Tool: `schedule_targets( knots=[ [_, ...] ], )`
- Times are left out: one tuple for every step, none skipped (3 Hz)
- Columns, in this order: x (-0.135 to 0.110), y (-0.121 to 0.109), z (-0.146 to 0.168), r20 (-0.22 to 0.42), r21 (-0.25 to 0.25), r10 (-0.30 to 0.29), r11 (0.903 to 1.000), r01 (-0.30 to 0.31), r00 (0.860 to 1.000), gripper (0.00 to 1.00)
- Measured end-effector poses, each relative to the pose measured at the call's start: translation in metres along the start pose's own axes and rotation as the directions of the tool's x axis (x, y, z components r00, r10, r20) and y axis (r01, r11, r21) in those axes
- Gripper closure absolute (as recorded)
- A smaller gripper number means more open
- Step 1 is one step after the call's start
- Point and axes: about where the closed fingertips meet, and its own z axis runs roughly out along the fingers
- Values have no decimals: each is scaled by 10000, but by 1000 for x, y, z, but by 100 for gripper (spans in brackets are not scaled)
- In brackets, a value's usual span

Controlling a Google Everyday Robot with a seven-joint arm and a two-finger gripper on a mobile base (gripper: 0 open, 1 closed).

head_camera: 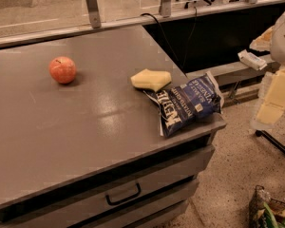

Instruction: Pick sponge

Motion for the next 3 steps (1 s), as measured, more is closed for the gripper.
schedule_targets(
  knots=[
    [-1, 0, -1, 24, 18, -7, 10000, 7, 10000, 0],
    [-13, -6, 3, 169, -110, -143, 9998, 145, 9998, 0],
    [-30, -15, 12, 474, -342, -342, 9988, 358, 9983, 0]
  ],
)
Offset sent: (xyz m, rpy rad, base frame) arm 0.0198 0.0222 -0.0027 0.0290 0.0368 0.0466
